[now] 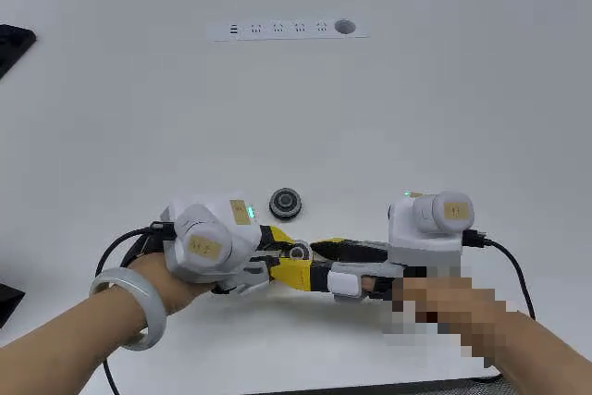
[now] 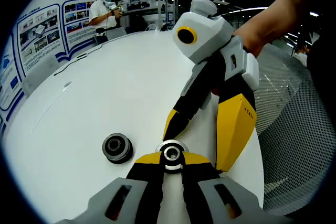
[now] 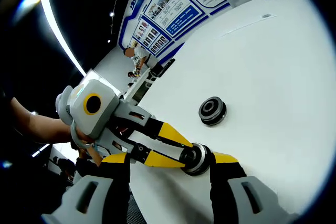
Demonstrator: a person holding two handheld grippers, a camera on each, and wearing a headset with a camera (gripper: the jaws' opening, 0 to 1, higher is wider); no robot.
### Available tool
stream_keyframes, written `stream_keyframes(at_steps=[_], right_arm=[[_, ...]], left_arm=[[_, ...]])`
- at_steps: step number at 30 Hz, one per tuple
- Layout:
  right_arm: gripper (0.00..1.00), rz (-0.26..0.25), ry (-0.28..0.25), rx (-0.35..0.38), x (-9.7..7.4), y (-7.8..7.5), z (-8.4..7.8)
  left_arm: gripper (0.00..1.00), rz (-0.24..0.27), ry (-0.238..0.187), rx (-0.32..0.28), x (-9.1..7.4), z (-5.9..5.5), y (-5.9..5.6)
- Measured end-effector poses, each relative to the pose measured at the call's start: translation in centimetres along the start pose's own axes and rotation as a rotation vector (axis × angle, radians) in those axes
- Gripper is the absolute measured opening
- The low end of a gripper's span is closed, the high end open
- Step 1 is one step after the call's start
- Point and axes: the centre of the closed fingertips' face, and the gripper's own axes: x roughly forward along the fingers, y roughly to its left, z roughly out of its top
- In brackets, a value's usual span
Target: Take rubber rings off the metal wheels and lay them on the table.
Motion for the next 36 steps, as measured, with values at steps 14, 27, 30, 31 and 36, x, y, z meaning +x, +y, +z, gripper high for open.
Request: stream_keyframes(at_steps=[14,27,30,31,36], right_arm=[[0.62,0.015,-0.002,0.023,-0.13,0.07,-0.01],[0.63,0.035,0.017,0.057,-0.59,0.39,-0.34],[0.63,0.040,0.017,0.069,-0.65,0.42,-0.37],[0.63,0.041,0.015,0.073,-0.66,0.47,-0.32],[0.64,0.049,0.011,0.088,-0.88,0.56,-0.18]], left_arm=[[0.12,0.003,-0.007,-0.010,0.00,-0.05,-0.04],[0.12,0.006,-0.004,-0.004,0.00,-0.10,-0.04],[0.12,0.004,-0.005,-0.005,0.00,-0.13,-0.05],[0.12,0.004,-0.005,-0.006,-0.01,-0.13,-0.05],[0.12,0.003,-0.007,-0.003,-0.04,-0.13,-0.07]])
